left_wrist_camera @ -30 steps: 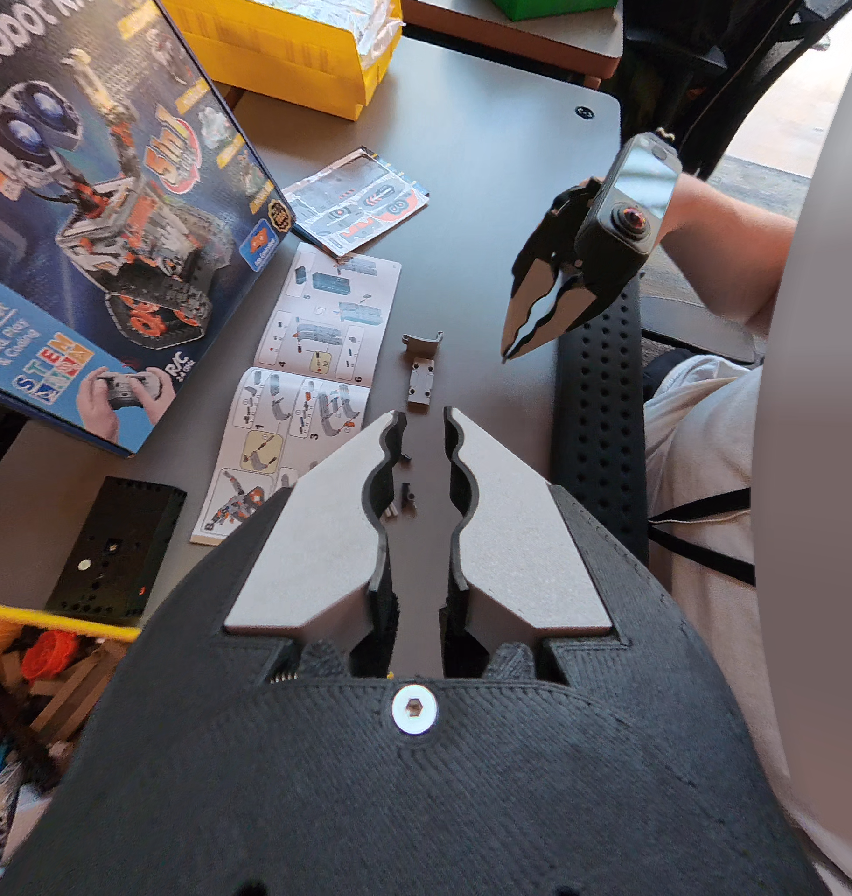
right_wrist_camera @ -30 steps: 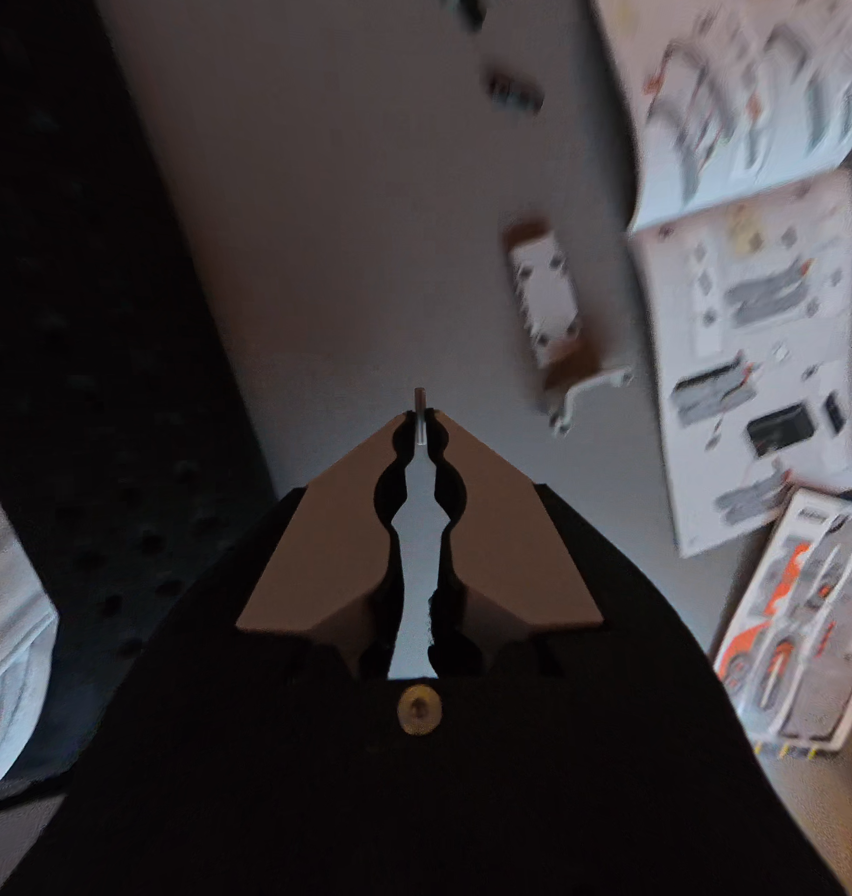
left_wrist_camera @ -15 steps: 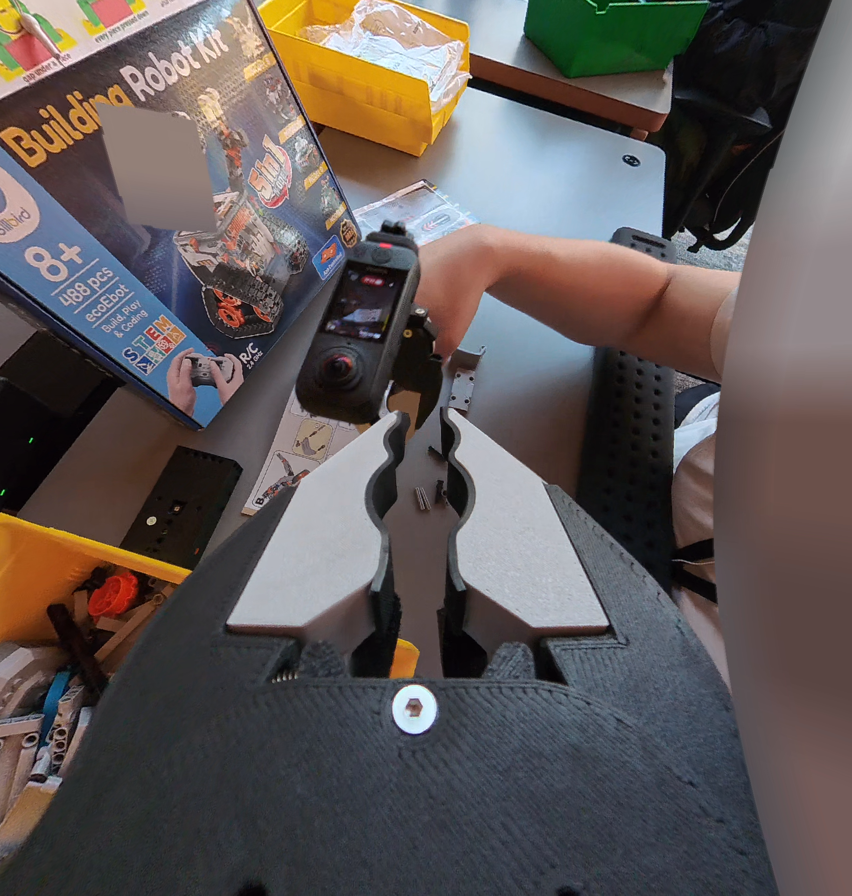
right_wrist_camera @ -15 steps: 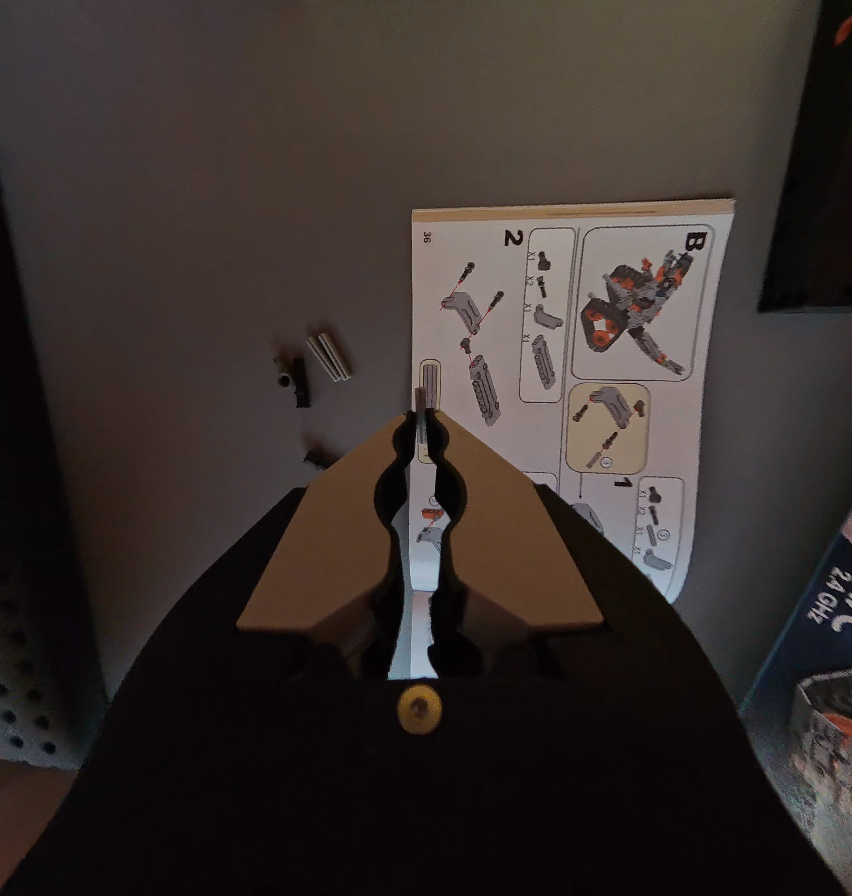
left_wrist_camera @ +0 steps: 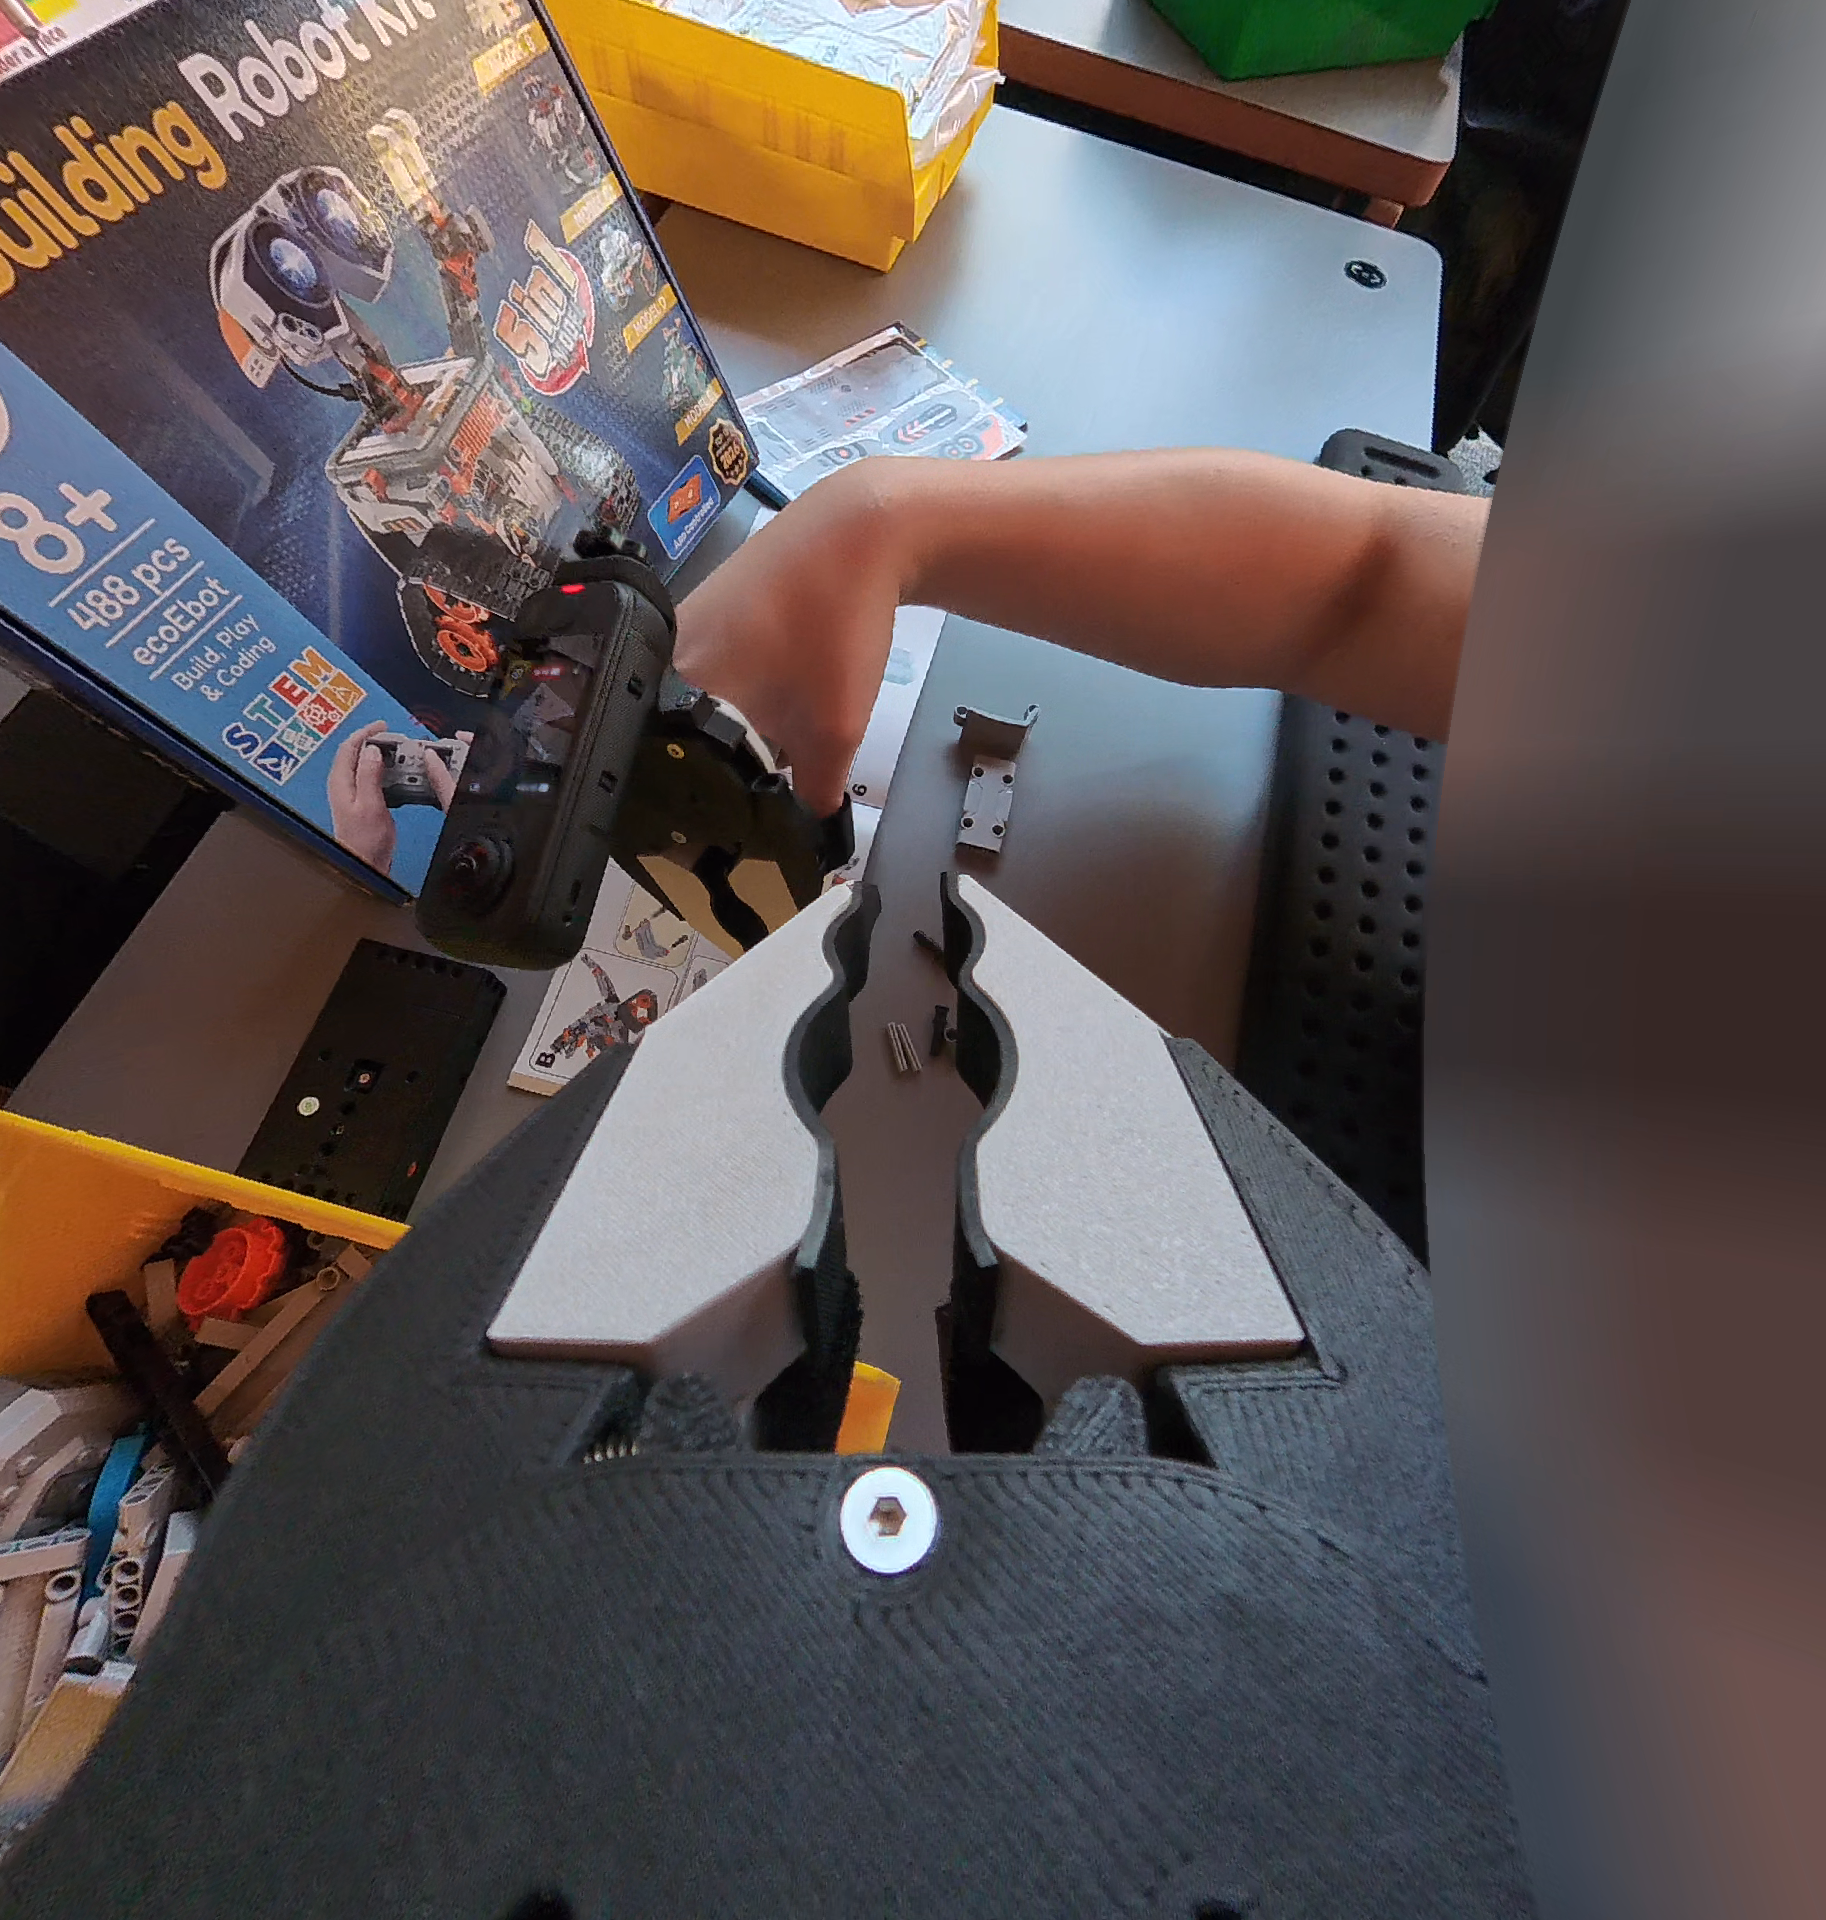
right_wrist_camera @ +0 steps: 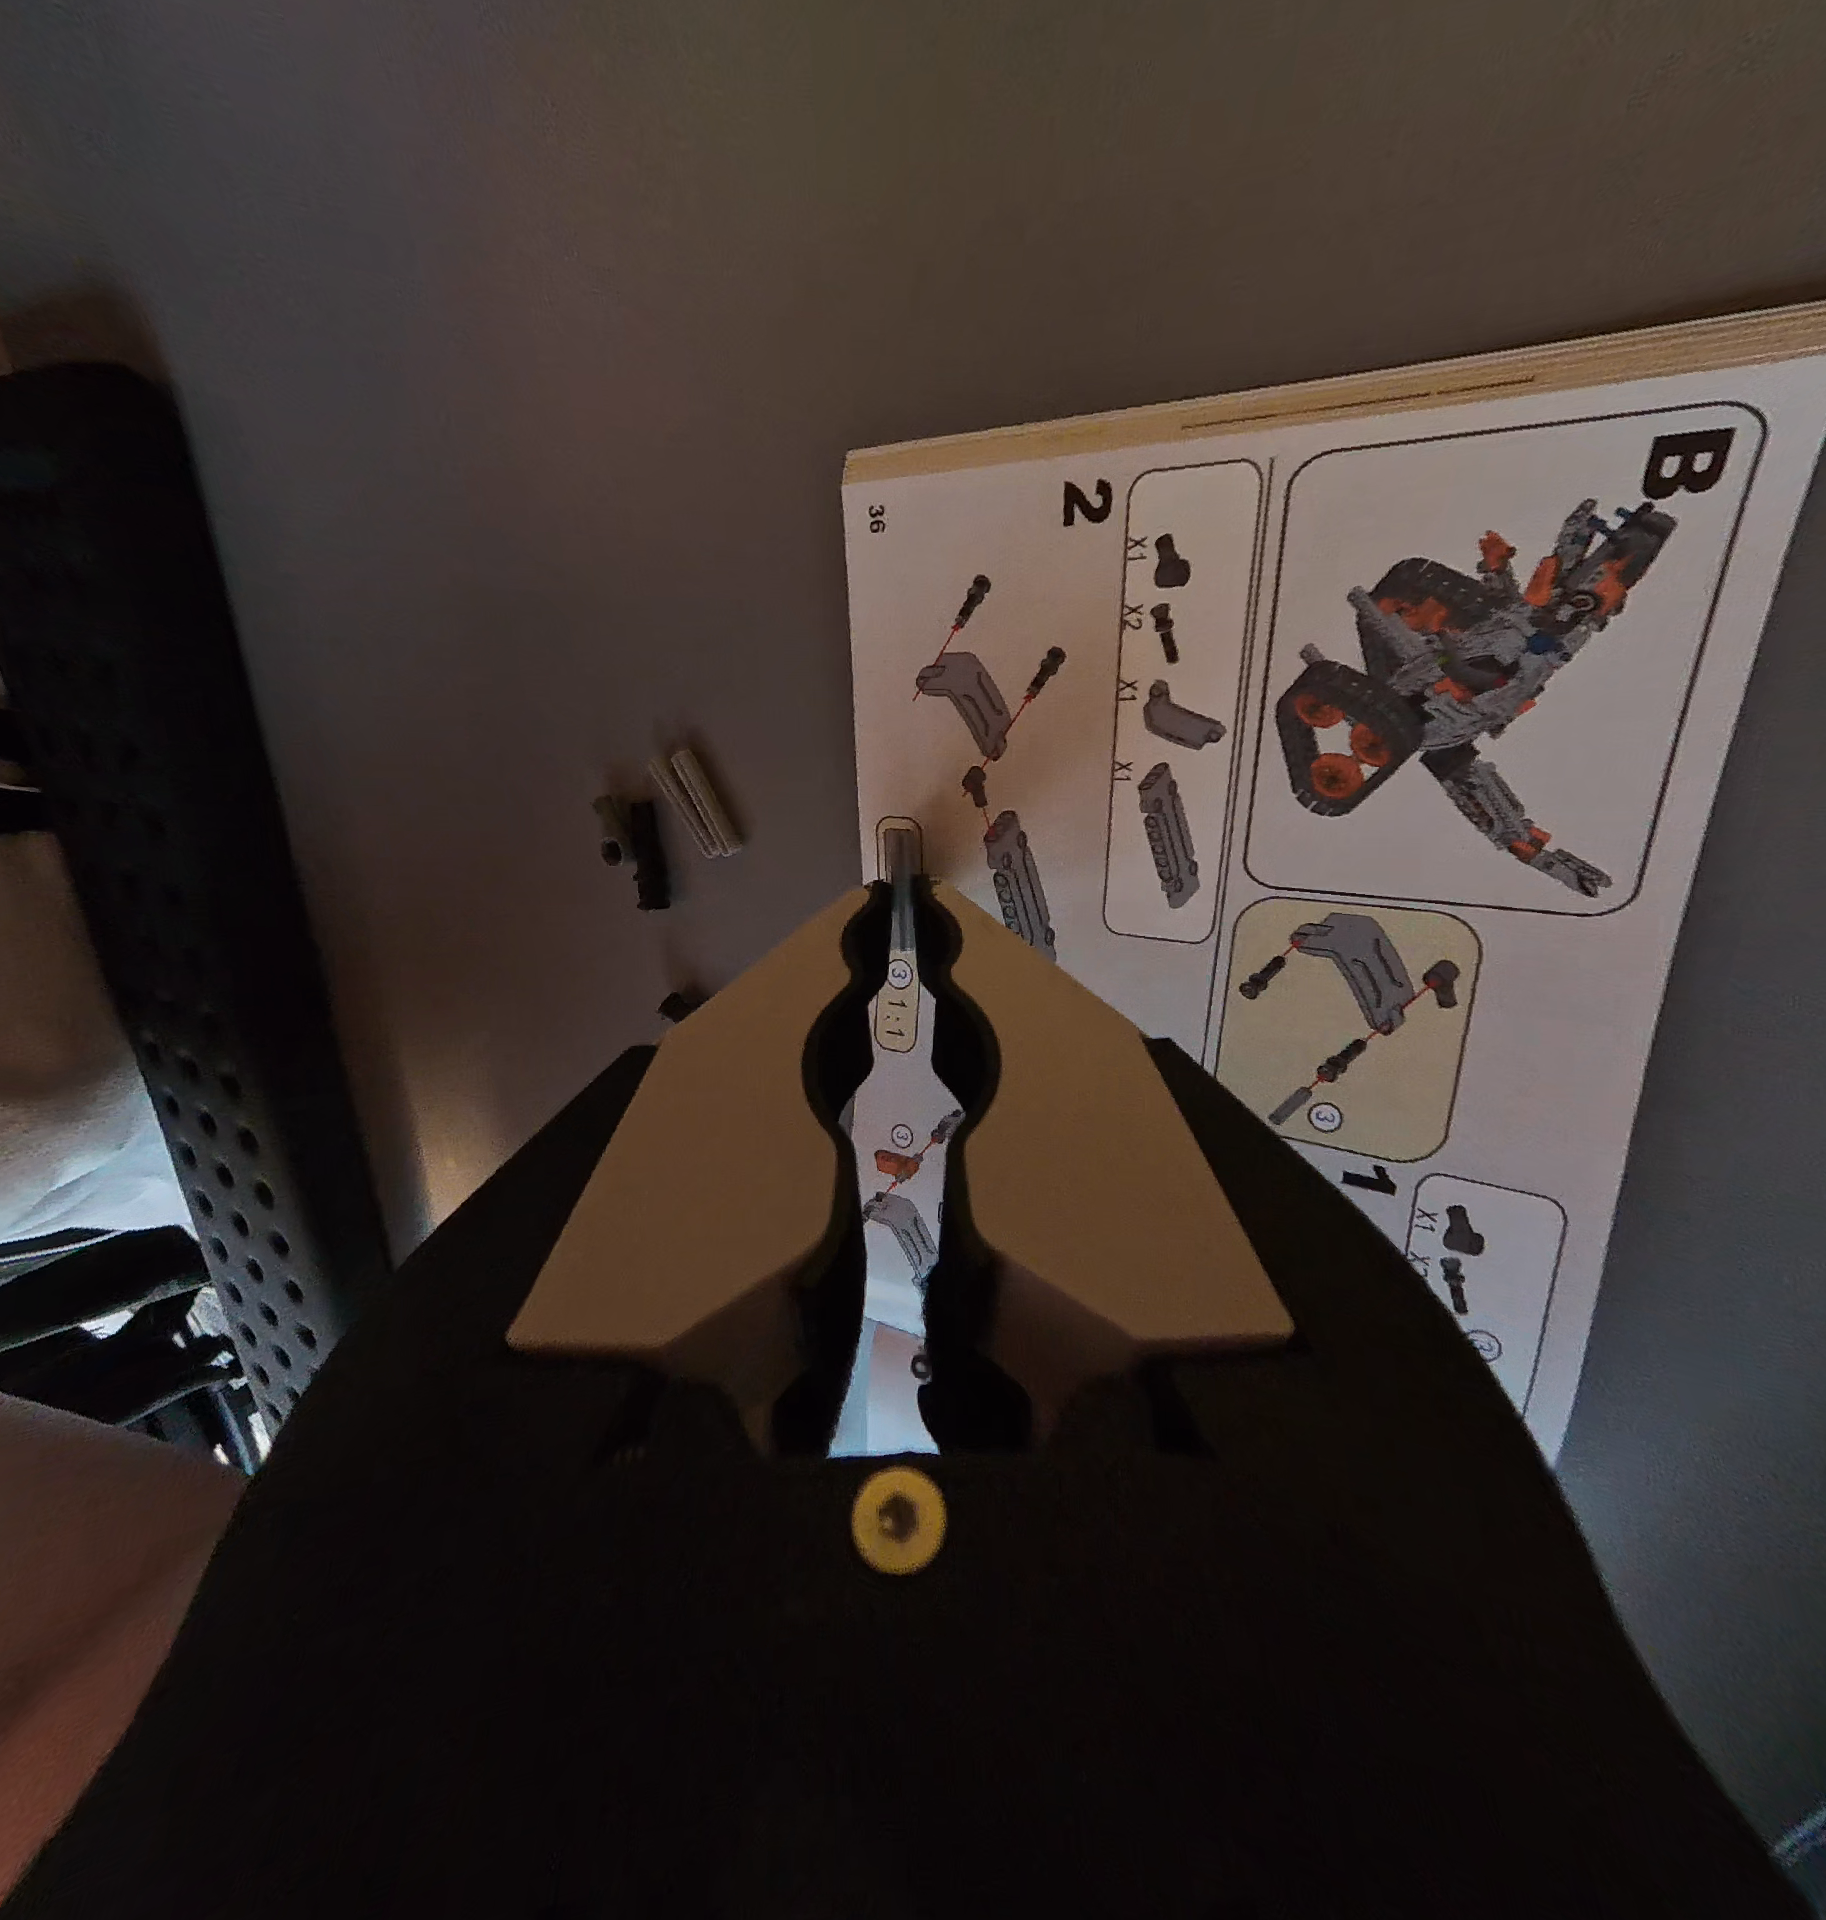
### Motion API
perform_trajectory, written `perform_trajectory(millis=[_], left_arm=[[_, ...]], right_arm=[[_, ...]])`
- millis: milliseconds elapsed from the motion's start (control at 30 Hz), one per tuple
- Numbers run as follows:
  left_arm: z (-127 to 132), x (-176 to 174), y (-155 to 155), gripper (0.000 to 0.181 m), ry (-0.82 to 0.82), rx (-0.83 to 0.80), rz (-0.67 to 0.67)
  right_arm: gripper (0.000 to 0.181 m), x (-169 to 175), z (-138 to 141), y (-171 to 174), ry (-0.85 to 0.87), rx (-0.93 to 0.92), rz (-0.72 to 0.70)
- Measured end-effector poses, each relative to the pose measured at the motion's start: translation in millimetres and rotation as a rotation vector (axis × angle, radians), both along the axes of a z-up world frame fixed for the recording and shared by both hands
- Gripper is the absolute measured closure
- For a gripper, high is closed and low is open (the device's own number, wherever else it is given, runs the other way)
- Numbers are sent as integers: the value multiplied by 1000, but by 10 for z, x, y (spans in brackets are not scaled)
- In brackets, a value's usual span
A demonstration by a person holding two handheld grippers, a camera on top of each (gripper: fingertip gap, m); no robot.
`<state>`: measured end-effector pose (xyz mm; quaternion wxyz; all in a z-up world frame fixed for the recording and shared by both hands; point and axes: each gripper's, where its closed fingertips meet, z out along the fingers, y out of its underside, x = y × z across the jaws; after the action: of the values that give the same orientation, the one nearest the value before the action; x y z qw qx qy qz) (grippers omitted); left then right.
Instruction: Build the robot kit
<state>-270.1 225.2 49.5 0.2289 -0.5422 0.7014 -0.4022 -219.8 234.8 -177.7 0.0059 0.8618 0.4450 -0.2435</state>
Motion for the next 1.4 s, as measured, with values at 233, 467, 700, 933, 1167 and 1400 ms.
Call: perform_trajectory(millis=[233, 467, 700, 933, 1167, 1400], left_arm=[[14, -6, 6, 169, -5, 1, 2], [18, -10, 4, 169, -6, 4, 3], [28, -14, -2, 169, -12, 7, -1], [25, -11, 10, 169, -10, 11, 6], [8, -4, -2, 169, -3, 11, 2], [-12, 1, -8, 169, 5, 11, -3]], right_arm=[[178, 7, -9, -1, -46, 54, 13], [178, 15, -16, -2, -123, 149, 25], [178, 19, -22, 2, -209, 212, 17], [178, 23, -23, 9, -263, 339, -15], [178, 21, -20, 12, -264, 369, -26], [178, 19, -17, 14, -268, 382, -15]])
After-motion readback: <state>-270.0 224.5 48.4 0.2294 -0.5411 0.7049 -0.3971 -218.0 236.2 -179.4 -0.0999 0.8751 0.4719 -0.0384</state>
